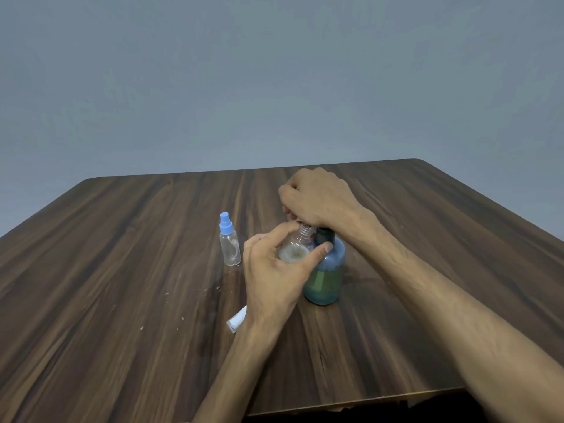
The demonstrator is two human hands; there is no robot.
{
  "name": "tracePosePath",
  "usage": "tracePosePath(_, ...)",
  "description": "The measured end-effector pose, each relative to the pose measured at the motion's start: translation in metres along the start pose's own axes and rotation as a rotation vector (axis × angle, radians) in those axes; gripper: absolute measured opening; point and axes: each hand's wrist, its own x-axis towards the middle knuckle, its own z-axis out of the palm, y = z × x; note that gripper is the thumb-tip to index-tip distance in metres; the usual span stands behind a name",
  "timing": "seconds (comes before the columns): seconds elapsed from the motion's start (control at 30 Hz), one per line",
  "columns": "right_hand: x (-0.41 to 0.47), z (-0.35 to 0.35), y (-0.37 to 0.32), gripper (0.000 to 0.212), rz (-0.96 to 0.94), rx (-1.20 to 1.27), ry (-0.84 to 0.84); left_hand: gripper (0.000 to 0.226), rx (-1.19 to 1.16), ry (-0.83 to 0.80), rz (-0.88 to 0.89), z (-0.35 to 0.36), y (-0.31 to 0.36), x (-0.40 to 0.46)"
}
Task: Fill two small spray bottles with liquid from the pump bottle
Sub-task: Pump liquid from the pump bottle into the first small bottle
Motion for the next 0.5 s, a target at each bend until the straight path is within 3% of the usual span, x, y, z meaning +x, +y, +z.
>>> tracePosePath(0.13, 0.0012, -0.0041, 0.0001, 0.039, -0.021, 0.028, 0.109, 0.04, -0.01, 0.003, 0.008, 0.0003, 0.0003, -0.0016)
tracePosePath(0.23, 0.0006, -0.0011, 0.0001, 0.039, 0.031, 0.014, -0.062, 0.042, -0.007, -0.001, -0.006, 0.0012, 0.0016, -0.0003)
tracePosePath(0.4, 0.003, -0.0041, -0.0013, 0.04, 0.006, 0.019, 0.012, 0.041, -0.013, 0.003, 0.01, -0.0003, 0.0046, -0.0029)
tracePosePath(0.5, 0.0023, -0.0013, -0.0002, 0.038, 0.035, 0.001, -0.078, 0.041, -0.014, -0.006, -0.017, 0.0008, 0.0041, -0.0016)
